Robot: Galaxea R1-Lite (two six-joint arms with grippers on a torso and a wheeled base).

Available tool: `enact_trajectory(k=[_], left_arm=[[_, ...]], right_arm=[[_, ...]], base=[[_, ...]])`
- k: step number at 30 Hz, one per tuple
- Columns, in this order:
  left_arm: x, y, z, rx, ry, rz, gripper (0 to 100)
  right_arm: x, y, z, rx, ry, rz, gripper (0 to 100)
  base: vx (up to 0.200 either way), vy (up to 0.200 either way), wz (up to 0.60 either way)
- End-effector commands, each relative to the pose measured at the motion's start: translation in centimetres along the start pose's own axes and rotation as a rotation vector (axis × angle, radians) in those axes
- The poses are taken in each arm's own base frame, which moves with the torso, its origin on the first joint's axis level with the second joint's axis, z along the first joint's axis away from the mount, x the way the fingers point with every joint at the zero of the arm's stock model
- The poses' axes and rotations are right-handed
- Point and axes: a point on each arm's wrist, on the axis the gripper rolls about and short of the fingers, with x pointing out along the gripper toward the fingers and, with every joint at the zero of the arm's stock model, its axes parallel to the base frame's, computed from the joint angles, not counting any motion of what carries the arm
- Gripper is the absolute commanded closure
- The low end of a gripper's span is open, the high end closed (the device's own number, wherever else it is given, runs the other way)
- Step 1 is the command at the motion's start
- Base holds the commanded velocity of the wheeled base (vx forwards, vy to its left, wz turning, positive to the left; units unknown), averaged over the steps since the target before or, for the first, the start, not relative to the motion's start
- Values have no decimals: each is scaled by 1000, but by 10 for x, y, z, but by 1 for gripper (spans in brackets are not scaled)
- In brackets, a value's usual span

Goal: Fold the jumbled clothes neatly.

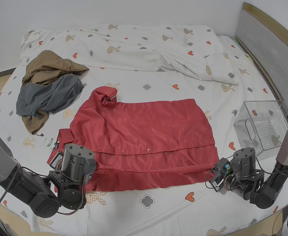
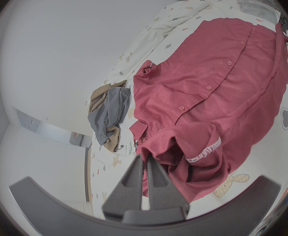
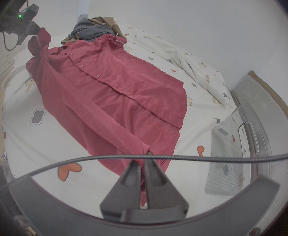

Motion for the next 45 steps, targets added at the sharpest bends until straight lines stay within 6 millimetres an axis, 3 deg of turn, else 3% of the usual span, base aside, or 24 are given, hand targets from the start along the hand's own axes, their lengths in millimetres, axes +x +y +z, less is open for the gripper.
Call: enact_trajectory(k=[1, 12, 17, 18, 35, 40, 44, 45], left_arm=[[15, -5, 6, -5, 24, 15, 100], [31, -7, 12, -12, 45, 32, 100], [34, -10, 12, -4, 52, 32, 100], [36, -12, 12, -2, 55, 30, 0], [43, 3, 15, -58, 60, 68, 0], [43, 13, 16, -92, 59, 86, 0], [34, 31, 21, -140, 23, 88, 0], [24, 45, 24, -169, -5, 87, 0]], right_arm=[[8, -8, 10, 19, -31, -33, 100], [20, -15, 25, 28, -76, -65, 100], [25, -20, 23, 25, -65, -80, 100], [31, -18, 24, 26, -63, -79, 0], [40, -44, 27, 94, -95, -139, 0], [33, -49, 24, 131, -98, -125, 0], [14, -53, 32, 193, -155, -87, 0], [-2, -58, 41, 253, -210, -54, 0]], base=[[0, 0, 0], [0, 0, 0], [0, 0, 0], [0, 0, 0], [0, 0, 0], [0, 0, 0], [0, 0, 0], [0, 0, 0]])
